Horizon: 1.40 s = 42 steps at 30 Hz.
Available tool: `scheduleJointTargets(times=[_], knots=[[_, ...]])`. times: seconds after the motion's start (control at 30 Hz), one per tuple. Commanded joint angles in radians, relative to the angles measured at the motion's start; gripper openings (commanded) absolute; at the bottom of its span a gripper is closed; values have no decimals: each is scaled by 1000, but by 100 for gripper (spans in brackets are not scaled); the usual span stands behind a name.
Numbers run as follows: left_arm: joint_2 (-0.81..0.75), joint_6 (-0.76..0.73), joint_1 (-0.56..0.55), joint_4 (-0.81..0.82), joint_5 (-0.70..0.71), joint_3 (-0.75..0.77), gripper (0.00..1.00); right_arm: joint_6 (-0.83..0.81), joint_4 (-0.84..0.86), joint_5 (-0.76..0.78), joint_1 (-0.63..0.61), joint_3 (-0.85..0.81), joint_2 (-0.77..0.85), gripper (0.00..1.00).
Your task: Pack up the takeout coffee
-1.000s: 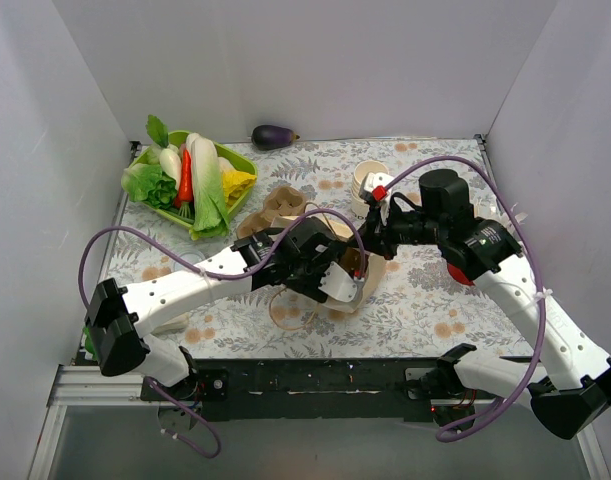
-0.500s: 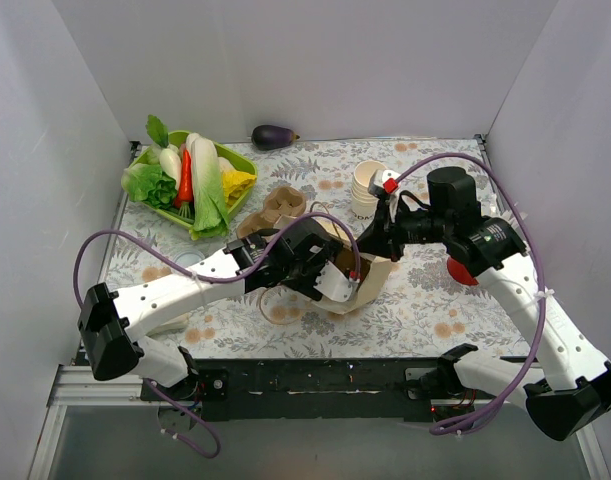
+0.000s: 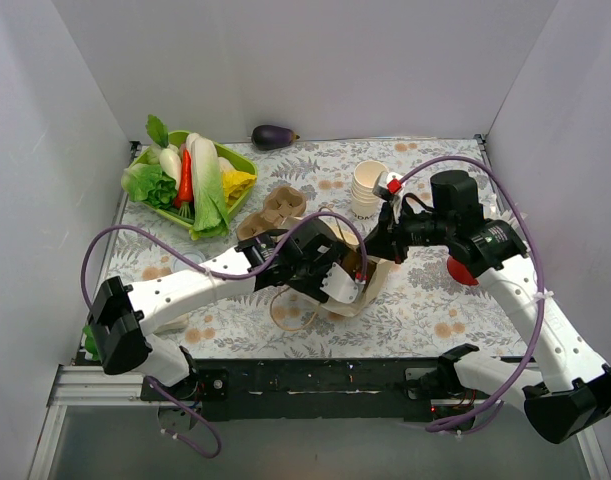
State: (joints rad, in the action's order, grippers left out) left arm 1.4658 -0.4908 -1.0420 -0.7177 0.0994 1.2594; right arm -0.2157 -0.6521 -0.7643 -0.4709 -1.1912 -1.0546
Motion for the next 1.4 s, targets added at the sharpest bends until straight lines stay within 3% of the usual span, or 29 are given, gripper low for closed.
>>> scheduleJointTargets(times=[0.0,0.27,0.57,0.7,1.0,1.17,1.37], knots=[[14,1,5,58,-36,20,0,-2,2,-29,5,2,19,1],[63,-17,7,115,2,21,0,-7,-20,-43,21,-13,-8,1],[114,34,16,28,48,87,0,-8,-37,-23,49,-24,-19,2],[113,63,23,35,45,86,0,-11,-60,54,80,-88,-31,28],[139,147,30,14,34,123,0,-83,-130,255,224,-245,11,63],[168,158,30,32,45,132,0,-94,-127,237,236,-223,67,66],[218,170,30,-29,65,224,0,-235,-182,105,238,-145,123,61]])
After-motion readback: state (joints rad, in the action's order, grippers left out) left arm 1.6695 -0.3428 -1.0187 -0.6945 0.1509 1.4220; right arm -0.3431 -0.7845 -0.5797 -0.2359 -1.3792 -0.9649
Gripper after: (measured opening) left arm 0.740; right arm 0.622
